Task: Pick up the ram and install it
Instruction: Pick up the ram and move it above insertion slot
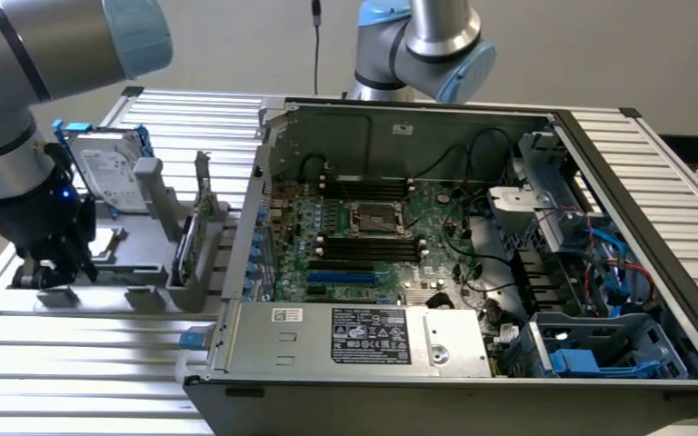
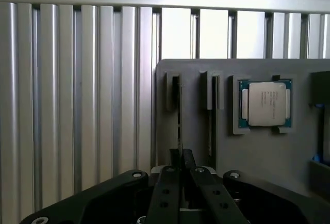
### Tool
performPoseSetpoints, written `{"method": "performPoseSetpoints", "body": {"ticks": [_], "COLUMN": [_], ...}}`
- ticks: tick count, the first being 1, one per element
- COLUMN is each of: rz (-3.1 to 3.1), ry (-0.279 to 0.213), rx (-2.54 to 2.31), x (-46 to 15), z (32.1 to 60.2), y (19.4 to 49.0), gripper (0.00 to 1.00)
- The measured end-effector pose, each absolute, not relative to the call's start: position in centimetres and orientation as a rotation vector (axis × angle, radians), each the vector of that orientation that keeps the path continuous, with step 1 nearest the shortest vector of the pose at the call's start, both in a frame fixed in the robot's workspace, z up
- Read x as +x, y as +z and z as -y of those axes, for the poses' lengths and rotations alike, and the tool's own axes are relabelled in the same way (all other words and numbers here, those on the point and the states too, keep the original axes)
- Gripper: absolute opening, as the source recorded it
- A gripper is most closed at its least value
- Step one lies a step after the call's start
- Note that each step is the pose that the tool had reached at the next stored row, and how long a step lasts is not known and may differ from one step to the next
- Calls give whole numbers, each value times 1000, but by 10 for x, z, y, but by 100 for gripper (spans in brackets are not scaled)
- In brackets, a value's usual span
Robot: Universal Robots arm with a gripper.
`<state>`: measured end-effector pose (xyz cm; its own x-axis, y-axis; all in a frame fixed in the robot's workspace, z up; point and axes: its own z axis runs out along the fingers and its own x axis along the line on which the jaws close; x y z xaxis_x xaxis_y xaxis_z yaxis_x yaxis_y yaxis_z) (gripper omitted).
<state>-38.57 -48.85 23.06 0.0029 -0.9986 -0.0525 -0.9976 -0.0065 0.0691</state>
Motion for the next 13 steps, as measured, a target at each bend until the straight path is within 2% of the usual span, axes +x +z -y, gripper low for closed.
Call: {"method": "performPoseSetpoints", "body": {"ticks": [13], "rz": [2205], "ry": [-141], "rx": [2211], "x": [-362], "z": [488], "y": [287], "gripper": [14]}}
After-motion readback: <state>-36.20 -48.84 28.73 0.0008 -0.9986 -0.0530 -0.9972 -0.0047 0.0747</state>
